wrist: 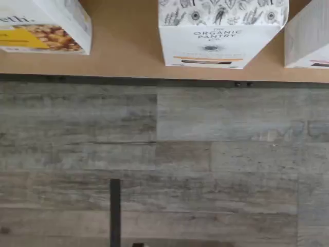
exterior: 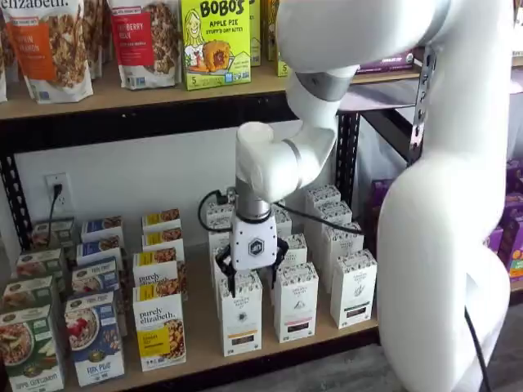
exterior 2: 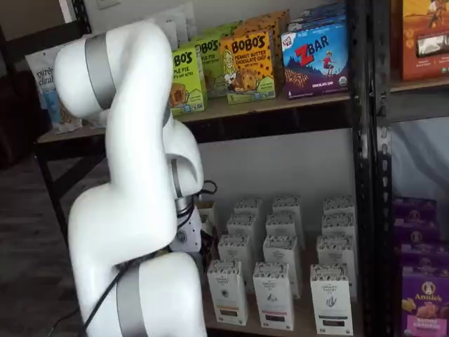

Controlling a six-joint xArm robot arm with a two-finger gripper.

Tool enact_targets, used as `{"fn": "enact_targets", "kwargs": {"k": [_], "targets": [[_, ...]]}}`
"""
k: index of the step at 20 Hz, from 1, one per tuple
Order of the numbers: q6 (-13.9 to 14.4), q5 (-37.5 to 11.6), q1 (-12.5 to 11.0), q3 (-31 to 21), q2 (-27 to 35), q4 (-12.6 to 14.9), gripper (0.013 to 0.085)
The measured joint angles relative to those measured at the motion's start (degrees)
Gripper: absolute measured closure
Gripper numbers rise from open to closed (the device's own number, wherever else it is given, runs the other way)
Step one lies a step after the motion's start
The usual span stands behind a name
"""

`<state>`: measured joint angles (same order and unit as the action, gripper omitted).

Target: Pick up the white box with a yellow strip in the middle, on the bottom shelf, the fourth box from the left

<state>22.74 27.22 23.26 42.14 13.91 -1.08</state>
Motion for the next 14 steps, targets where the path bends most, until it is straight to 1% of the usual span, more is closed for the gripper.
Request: {"fn": "enact_targets", "kwargs": {"k": [2,4,7,9,12,13,14], "targets": [[1.14,-0.54,-0.42,0.49,1.48,1.75,0.0130],[1.64,-1.68,-0.92,0.74,2.89,2.87,0.0130],[1.33,-3.37,-1.60,0.99,4.59,3.28,0.0130],[0.42,-4.73,-2.10,1.21,5.93,2.85,0.0130],[-2.10,-6.06,-2.56,1.72,7.70,0.65,0.0130],[-2.35,-6.28,-2.68,1.98,8.25,0.52,0.0130],[-3.16,-6.80,-2.81,2.33,9.03,-0.18,0.0130]]}}
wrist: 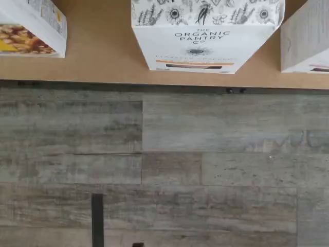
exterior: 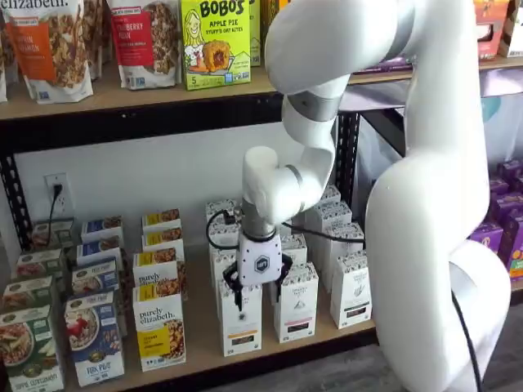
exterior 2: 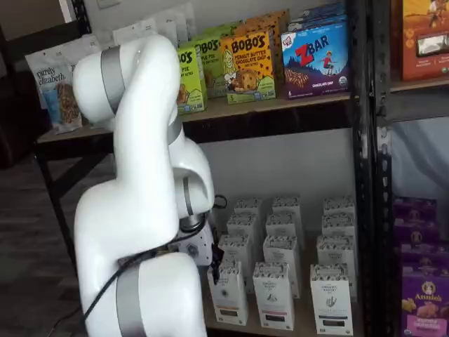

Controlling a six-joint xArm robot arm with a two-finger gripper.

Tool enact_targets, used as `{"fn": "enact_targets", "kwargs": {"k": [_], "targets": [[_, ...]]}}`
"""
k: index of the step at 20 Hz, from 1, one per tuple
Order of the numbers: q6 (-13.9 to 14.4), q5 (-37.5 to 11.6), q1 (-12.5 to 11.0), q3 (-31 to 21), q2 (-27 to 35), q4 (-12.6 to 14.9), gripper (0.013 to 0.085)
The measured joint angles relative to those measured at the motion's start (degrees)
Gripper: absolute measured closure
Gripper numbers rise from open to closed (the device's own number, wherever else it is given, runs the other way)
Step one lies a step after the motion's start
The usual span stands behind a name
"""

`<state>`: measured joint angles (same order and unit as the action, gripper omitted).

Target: Pick up the white box with a yellow strip in the middle, on the bottom shelf, the fourth box from the left

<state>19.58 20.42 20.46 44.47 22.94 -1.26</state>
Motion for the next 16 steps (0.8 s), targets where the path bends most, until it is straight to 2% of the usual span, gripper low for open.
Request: {"fn": "enact_targets", "kwargs": {"k": [3,5,10,12,16], "targets": [[-1.92,-0.72,-0.15,1.00,1.61,-1.87,0.0130],[-1.55,-0.64,-0.43,2.64,3.35,-1.16,0.0130],[-3.46,-1.37,-1.03,6.96,7.55,-2.54,0.0130],[-3.27,-0.85,-1.34,9.54,9.61,-2.05,0.0130],[-1.30,0.38,-2.05,14.06,13.12,0.79,0.0130]]}}
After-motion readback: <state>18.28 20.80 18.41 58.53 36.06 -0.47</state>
